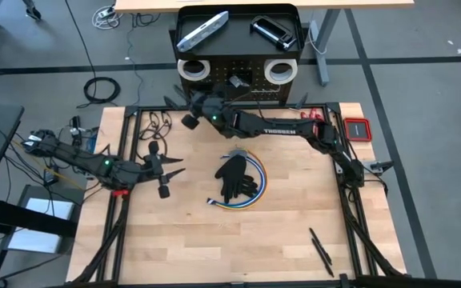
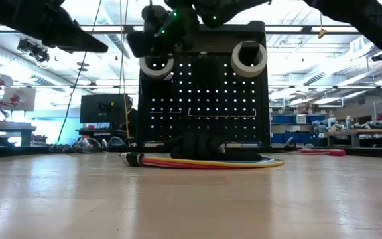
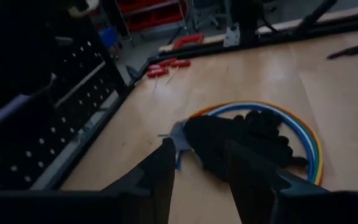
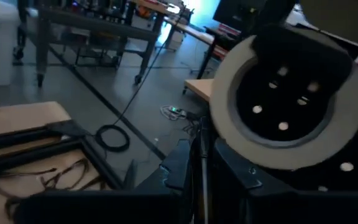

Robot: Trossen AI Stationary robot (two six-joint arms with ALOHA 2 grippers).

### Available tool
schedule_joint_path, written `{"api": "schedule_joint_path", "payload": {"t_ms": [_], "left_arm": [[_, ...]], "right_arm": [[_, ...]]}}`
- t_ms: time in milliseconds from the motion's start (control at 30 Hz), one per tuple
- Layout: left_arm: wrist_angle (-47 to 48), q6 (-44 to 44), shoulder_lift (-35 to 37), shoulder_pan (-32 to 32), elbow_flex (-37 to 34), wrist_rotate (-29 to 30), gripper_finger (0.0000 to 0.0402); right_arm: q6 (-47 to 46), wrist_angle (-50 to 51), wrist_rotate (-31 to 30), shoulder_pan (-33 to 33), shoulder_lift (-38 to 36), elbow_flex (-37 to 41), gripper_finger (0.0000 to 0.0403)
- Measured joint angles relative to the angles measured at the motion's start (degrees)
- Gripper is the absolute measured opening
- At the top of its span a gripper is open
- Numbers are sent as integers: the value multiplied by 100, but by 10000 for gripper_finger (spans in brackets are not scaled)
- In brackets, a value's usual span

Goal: Hang tools onto peg board
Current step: Put the black pen into the black bin on the peg board

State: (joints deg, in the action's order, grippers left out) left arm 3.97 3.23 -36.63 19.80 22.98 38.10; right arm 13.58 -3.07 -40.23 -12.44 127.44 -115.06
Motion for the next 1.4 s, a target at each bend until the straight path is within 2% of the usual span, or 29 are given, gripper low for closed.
{"api": "schedule_joint_path", "payload": {"t_ms": [200,300,400,467,700,1000,1400], "left_arm": [[-201,497,135,-279,0,-2,145],[-361,665,135,-446,0,-174,145],[-577,802,132,-632,0,-331,145],[-679,854,135,-748,0,-434,145],[-730,865,132,-1076,0,-673,145],[-728,856,132,-1187,0,-691,145],[-675,854,140,-1185,0,-690,145]], "right_arm": [[-288,-27,728,-339,7,1,56],[-487,-35,898,-470,7,3,56],[-743,-167,1539,-627,7,3,56],[-876,-148,1716,-714,7,3,56],[-1029,-98,1820,-810,0,3,69],[-1182,-103,1678,-829,-2,3,114],[-1048,41,1594,-831,-4,3,124]]}}
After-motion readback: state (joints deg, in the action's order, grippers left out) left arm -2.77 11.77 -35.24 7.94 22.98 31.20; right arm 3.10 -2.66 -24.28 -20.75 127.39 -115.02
